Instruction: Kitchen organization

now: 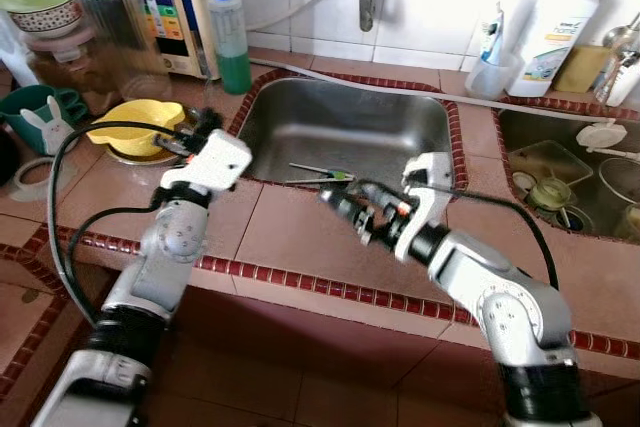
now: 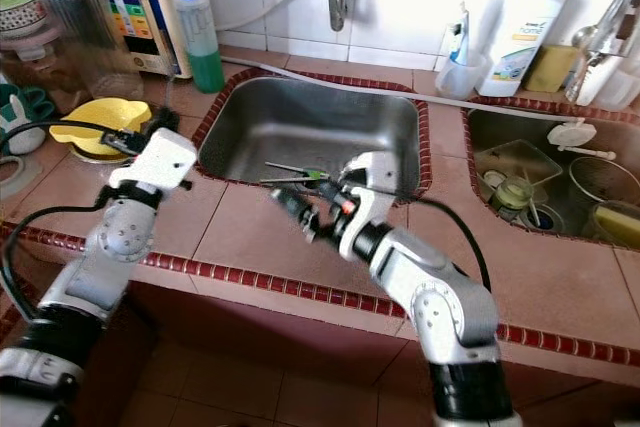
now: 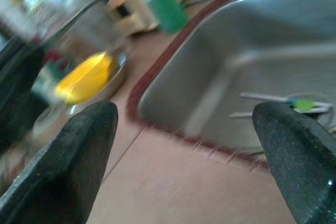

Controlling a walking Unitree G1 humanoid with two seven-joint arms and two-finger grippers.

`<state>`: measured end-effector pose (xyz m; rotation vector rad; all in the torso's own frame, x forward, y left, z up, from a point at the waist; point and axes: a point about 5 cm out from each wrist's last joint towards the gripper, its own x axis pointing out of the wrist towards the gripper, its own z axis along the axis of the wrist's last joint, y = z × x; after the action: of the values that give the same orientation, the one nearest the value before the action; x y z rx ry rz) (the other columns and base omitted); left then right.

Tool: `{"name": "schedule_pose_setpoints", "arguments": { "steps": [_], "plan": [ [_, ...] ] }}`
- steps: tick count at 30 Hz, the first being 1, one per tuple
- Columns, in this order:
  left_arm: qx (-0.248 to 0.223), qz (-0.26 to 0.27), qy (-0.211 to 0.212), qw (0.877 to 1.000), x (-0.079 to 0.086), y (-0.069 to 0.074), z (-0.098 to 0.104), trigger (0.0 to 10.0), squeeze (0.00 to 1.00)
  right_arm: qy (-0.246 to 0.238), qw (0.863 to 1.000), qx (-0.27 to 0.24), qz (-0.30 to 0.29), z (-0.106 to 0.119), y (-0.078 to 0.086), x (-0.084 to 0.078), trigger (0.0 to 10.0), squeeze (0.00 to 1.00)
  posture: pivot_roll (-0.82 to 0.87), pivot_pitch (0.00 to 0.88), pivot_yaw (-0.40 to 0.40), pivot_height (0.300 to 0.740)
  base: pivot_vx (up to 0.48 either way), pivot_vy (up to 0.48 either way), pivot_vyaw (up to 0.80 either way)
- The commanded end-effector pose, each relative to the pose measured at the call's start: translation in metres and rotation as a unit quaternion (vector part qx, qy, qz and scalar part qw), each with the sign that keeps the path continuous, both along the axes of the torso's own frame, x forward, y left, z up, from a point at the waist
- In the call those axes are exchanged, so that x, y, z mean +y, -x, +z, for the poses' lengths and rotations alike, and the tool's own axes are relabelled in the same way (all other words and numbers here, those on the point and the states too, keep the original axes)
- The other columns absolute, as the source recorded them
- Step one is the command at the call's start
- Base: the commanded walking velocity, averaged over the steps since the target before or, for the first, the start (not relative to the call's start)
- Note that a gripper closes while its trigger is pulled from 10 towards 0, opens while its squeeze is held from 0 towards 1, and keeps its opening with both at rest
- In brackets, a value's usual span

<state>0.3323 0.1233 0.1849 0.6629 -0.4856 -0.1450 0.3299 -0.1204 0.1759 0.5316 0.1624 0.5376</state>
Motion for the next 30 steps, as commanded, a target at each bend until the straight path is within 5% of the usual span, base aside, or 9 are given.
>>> {"name": "schedule_pose_setpoints", "arguments": {
  "steps": [1,7,15,19,29,30],
  "plan": [
    [-0.001,-0.044,-0.016,0.999,-0.011,0.010,-0.004,0.0,0.00,-0.028,0.999,0.007,-0.023,0.003,-0.009,-0.008,10.0,0.00,0.03,0.084,0.010,0.740,0.000,0.000,0.00],
    [0.012,-0.114,-0.067,0.991,-0.026,0.033,-0.027,0.0,0.00,-0.075,0.997,0.003,-0.015,0.018,-0.021,-0.004,10.0,0.00,0.03,0.085,0.006,0.740,0.000,0.000,0.00],
    [-0.005,-0.148,-0.105,0.983,-0.033,0.045,-0.028,0.0,0.00,-0.121,0.992,0.026,0.013,0.024,-0.028,0.003,10.0,0.00,0.04,0.086,-0.003,0.740,0.000,0.000,0.00],
    [-0.036,-0.171,-0.142,0.974,-0.042,0.048,-0.025,0.0,0.00,-0.096,0.994,0.046,0.037,0.022,-0.031,0.011,10.0,0.00,0.04,0.086,-0.008,0.740,0.000,0.000,0.00],
    [-0.058,-0.179,-0.149,0.971,-0.055,0.045,-0.019,0.0,0.00,-0.078,0.993,0.048,0.069,0.031,-0.039,0.025,10.0,0.00,0.03,0.083,-0.016,0.740,0.000,0.000,0.00],
    [-0.062,-0.179,-0.148,0.971,-0.057,0.044,-0.018,0.0,0.00,-0.077,0.993,0.051,0.068,0.031,-0.040,0.025,2.4,0.00,0.03,0.084,-0.018,0.740,0.000,0.000,0.00]
  ]
}}
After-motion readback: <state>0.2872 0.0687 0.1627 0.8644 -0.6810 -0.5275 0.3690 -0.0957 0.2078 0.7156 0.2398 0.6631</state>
